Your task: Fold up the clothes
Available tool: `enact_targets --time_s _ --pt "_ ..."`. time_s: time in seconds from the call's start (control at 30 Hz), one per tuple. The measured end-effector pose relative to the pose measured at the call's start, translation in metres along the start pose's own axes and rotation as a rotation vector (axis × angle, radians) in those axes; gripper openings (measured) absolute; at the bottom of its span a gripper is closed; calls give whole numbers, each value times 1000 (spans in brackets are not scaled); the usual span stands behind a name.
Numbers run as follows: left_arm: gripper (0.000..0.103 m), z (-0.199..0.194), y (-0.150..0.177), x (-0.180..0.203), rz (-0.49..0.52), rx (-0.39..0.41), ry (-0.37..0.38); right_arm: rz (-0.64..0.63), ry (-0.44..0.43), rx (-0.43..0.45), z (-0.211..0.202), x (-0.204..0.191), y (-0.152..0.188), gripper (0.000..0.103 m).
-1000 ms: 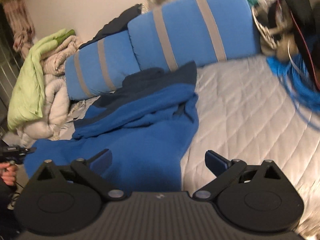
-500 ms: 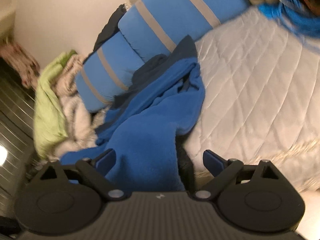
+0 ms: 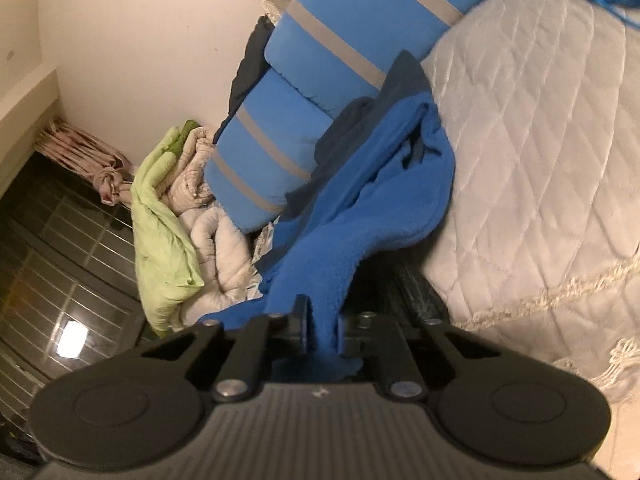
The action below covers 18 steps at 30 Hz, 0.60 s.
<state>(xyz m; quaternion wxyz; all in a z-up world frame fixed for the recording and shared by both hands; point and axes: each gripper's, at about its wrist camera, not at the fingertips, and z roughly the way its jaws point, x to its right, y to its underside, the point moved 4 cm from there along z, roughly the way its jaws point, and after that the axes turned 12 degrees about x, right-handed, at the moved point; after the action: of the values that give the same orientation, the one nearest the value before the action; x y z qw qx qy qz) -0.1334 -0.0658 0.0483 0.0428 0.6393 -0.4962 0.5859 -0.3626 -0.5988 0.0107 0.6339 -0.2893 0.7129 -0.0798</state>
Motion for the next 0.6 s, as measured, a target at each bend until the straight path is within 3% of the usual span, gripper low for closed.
enact_targets --time_s 0.33,0.6 --pt "14 -10 -2 16 -8 62 38 -97 40 49 -1 -57 -20 10" --pt "14 -11 -3 23 -4 71 21 -112 95 55 8 -71 -29 10"
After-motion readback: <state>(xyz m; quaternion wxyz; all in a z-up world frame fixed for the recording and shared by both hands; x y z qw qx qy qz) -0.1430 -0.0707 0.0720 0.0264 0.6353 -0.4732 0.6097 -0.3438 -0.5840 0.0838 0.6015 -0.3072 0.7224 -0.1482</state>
